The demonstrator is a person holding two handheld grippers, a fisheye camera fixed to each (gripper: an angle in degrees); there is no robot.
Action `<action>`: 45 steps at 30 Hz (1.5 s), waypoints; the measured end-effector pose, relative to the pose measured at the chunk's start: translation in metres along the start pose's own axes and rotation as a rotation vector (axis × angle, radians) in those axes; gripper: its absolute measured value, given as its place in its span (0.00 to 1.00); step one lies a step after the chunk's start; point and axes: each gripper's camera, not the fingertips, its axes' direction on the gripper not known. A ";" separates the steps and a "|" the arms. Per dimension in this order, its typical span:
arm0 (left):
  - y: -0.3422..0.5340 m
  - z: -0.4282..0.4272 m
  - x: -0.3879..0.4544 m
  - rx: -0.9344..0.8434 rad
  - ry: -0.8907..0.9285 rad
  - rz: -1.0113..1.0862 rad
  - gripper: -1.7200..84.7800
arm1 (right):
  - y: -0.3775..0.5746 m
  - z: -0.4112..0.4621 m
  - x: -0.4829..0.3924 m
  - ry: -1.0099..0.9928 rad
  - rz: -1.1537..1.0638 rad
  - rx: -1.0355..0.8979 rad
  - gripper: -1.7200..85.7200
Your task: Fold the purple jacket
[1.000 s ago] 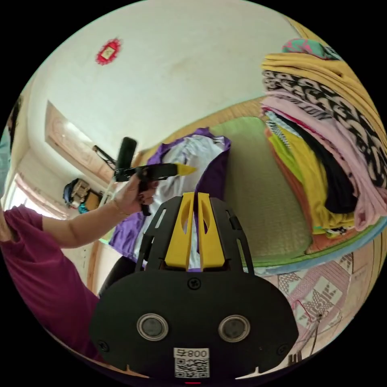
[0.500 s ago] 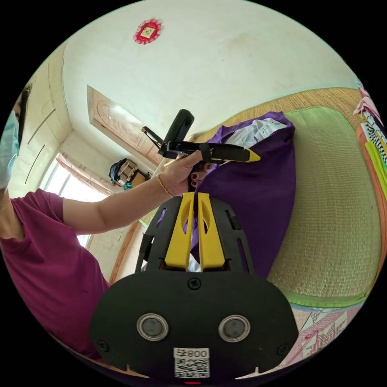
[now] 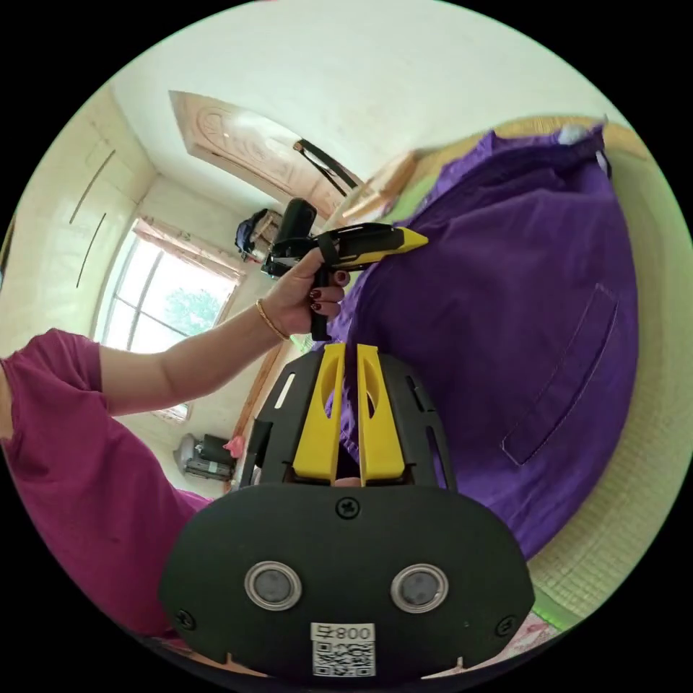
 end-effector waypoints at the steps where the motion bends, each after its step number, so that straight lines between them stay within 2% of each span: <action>1: 0.006 0.001 -0.011 0.003 0.008 -0.024 0.06 | 0.001 0.009 0.015 -0.035 0.035 -0.019 0.05; 5: 0.047 0.009 -0.055 0.024 0.134 -0.069 0.10 | 0.000 0.006 0.043 -0.029 0.077 -0.033 0.05; 11: 0.095 0.016 -0.086 -0.028 0.116 -0.081 0.06 | -0.017 -0.002 0.058 0.056 0.079 -0.016 0.06; 14: 0.117 0.016 -0.094 -0.038 0.106 -0.061 0.05 | -0.054 -0.024 0.077 0.147 0.083 0.060 0.08; 19: 0.153 0.020 -0.104 -0.052 0.110 -0.027 0.05 | -0.170 -0.083 0.133 0.332 0.116 0.243 0.11; 25: 0.186 0.029 -0.116 -0.070 0.114 0.031 0.04 | -0.282 -0.111 0.197 0.393 0.263 0.382 0.12; 31: 0.213 0.034 -0.134 -0.073 0.132 0.059 0.04 | -0.337 -0.085 0.230 0.475 0.341 0.314 0.11; 34: 0.227 0.037 -0.144 -0.075 0.142 0.058 0.04 | -0.347 -0.079 0.243 0.471 0.372 0.298 0.07; 38: 0.245 0.040 -0.152 -0.074 0.203 0.058 0.03 | -0.353 -0.090 0.223 0.476 0.335 0.341 0.04; 40: 0.252 0.042 -0.150 -0.085 0.231 0.082 0.03 | -0.361 -0.113 0.187 0.449 0.261 0.411 0.03; 45: 0.272 0.047 -0.151 -0.096 0.319 0.095 0.03 | -0.410 -0.126 0.103 0.533 0.100 0.408 0.03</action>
